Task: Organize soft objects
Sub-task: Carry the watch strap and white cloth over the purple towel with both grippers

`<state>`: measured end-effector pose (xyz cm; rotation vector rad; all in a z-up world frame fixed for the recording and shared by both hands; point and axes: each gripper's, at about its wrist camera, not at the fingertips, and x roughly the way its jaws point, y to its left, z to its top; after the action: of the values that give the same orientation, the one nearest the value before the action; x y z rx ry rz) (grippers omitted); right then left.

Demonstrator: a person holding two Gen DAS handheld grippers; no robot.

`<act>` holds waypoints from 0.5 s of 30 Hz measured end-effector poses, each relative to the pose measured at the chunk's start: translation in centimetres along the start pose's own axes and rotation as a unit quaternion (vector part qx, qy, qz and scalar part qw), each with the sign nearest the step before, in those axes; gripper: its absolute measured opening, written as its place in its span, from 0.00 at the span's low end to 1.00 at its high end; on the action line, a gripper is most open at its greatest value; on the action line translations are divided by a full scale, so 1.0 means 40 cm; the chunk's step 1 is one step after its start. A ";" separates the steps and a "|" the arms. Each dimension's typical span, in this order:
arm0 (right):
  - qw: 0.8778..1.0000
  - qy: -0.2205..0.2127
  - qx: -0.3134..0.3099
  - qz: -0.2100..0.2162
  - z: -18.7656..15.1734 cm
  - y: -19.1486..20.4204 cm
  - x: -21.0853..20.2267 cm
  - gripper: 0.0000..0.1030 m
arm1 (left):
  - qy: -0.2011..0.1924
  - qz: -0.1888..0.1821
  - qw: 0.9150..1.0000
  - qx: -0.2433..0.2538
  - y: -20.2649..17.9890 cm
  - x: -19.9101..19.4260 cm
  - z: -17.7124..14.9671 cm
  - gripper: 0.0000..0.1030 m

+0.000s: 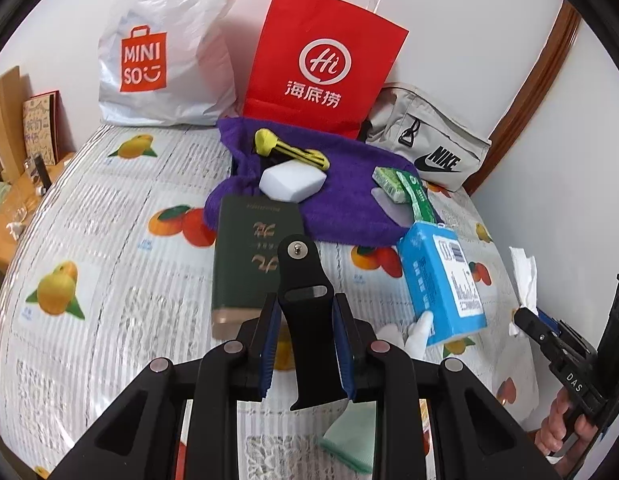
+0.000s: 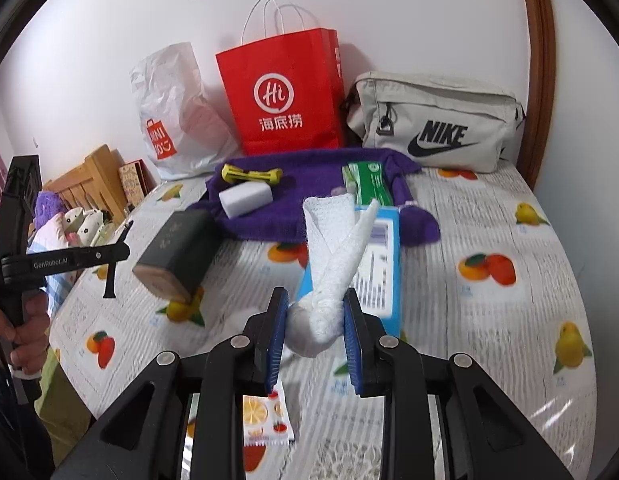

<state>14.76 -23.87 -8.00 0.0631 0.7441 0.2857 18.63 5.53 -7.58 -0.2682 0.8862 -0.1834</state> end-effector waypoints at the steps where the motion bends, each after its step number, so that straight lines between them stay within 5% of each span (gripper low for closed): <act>1: 1.000 -0.001 0.000 0.002 0.008 0.001 0.003 0.26 | -0.001 0.000 1.000 0.002 -0.002 0.001 0.008 0.24; 15: 1.000 0.004 -0.006 0.020 0.136 -0.013 0.093 0.26 | -0.003 0.000 1.000 -0.006 -0.016 0.059 0.106 0.24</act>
<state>21.15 -23.12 -6.53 0.0665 0.7491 0.3282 23.40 4.93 -6.58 -0.2797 0.8816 -0.1779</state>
